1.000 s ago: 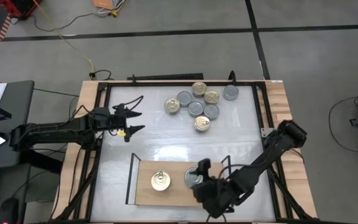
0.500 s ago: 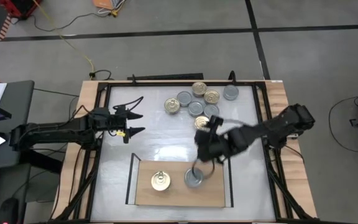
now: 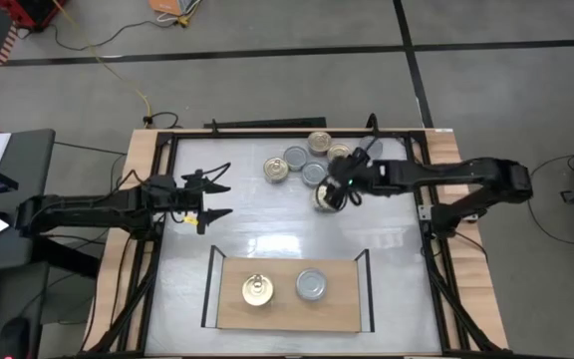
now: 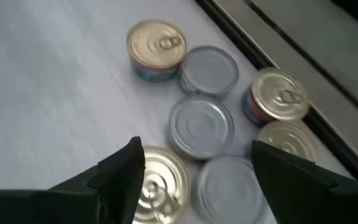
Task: Stack canned seafood by type on shelf
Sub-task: Stack the green tuna can on top of the green tuna can on the shelf
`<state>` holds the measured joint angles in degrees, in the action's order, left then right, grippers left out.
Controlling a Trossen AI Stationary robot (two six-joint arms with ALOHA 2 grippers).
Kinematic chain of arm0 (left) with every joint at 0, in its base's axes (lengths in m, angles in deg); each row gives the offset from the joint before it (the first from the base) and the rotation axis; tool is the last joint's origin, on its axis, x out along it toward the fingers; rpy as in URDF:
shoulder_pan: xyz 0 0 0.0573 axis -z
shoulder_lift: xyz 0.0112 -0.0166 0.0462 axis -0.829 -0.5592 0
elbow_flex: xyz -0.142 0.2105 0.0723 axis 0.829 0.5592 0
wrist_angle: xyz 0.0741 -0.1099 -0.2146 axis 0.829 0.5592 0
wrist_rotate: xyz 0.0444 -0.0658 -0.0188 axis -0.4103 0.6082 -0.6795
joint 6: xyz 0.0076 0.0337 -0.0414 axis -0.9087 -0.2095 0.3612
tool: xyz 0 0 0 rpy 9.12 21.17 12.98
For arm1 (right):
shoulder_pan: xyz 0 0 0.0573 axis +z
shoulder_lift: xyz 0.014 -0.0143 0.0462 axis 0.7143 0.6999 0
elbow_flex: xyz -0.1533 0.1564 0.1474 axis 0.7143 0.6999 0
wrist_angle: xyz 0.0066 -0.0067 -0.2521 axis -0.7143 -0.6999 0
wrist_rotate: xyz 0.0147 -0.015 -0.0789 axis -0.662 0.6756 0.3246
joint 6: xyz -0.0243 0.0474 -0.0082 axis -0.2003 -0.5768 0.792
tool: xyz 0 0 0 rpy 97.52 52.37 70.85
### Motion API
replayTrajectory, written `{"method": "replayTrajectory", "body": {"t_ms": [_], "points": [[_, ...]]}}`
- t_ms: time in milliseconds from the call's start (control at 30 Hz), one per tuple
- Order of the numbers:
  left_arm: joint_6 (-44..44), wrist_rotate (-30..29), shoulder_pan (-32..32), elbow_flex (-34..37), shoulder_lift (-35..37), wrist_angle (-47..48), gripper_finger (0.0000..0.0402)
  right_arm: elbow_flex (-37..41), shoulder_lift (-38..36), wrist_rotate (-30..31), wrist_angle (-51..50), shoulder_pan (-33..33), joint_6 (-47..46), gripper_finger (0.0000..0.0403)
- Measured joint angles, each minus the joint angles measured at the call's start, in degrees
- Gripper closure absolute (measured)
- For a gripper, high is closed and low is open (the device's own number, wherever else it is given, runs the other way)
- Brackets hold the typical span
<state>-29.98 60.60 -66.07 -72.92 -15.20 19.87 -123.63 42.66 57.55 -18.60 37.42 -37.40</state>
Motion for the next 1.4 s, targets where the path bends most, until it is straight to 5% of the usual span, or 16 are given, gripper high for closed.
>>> {"method": "replayTrajectory", "body": {"t_ms": [233, 733, 1400], "points": [[0.38, -0.43, 0.43, 0.0, 0.01, -0.3, 0.0084, 7.21, -3.47, -5.27, 7.69, -7.88, 1.7, 0.0085], [2.78, -0.66, 0.43, 0.0, 0.02, 2.07, 0.0084, 16.69, -4.35, -7.83, 5.07, -19.13, -4.17, 0.0085], [2.36, -1.06, 0.43, 0.0, 0.01, 1.66, 0.0084, 25.38, -3.89, -7.96, 12.92, -19.74, -7.77, 0.0085]]}}
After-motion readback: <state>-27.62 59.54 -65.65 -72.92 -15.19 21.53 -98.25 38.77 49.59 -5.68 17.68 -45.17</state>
